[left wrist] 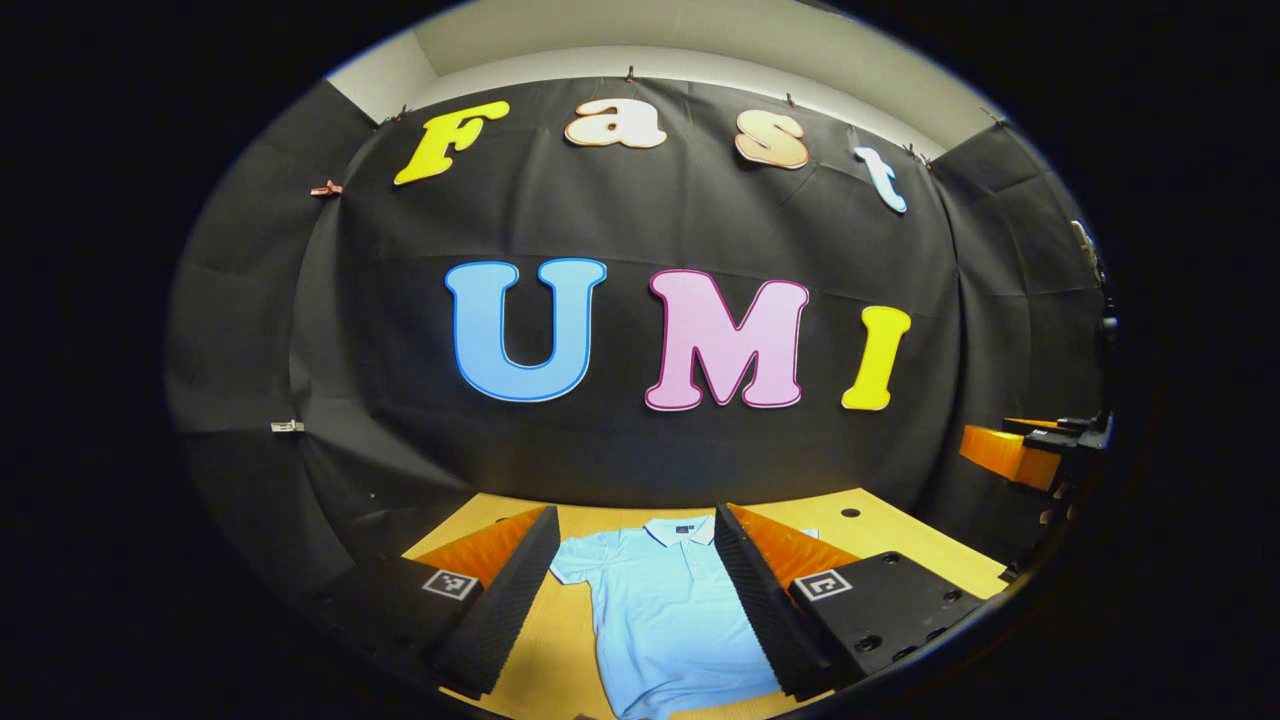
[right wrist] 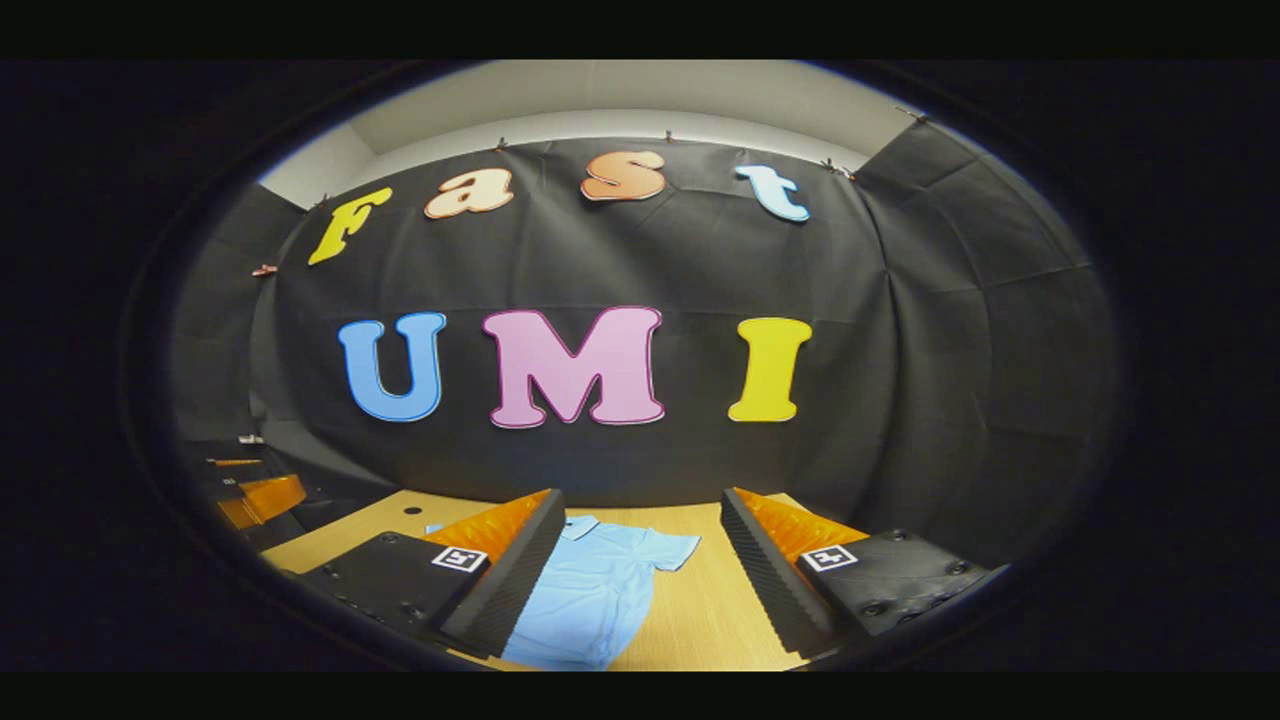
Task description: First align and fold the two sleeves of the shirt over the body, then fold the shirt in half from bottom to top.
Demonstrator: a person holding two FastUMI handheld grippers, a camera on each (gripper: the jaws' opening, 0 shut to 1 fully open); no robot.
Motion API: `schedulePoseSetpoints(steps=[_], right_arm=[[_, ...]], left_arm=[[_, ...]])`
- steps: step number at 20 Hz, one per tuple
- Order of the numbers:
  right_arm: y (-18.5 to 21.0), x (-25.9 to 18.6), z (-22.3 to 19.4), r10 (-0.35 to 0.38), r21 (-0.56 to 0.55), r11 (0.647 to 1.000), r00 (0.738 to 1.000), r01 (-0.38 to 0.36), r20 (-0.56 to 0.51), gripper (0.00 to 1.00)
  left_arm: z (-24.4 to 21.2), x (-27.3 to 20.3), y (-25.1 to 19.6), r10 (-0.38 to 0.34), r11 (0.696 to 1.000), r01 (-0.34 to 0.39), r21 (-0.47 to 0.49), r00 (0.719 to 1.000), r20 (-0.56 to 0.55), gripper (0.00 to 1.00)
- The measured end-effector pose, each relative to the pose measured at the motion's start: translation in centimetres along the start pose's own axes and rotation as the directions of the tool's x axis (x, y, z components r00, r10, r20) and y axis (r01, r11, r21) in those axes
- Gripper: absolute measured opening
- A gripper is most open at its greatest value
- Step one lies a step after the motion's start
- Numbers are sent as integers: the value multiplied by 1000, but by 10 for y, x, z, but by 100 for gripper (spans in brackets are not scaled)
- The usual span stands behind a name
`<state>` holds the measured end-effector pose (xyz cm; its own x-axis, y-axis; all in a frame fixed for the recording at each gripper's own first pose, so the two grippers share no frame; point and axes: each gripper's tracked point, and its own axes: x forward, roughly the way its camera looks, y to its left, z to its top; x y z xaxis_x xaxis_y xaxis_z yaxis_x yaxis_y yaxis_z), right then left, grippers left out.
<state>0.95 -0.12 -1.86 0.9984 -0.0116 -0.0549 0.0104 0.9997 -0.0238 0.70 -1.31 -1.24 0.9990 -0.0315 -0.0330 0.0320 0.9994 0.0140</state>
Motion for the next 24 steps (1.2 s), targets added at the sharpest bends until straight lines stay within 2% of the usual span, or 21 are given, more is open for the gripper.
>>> schedulePoseSetpoints(steps=[6, 12, 16, 24], right_arm=[[3, 5, -6, 6, 2, 1000, 1000, -6, -18, 98], [-14, 24, -16, -25, 2, 1000, 998, 25, -56, 98], [-27, 51, -35, -27, 30, 999, 992, 31, -124, 98], [-48, 141, -89, 1, -32, 999, 968, -9, -250, 98]], left_arm=[[-2, 4, 6, 14, 1000, -14, -8, 1000, -10, 99], [-7, 11, 11, 37, 999, -36, 10, 999, -26, 99], [-9, 19, 16, 59, 998, -58, 18, 998, -39, 99], [-14, 49, 24, 139, 990, -136, 42, 988, -68, 99]])
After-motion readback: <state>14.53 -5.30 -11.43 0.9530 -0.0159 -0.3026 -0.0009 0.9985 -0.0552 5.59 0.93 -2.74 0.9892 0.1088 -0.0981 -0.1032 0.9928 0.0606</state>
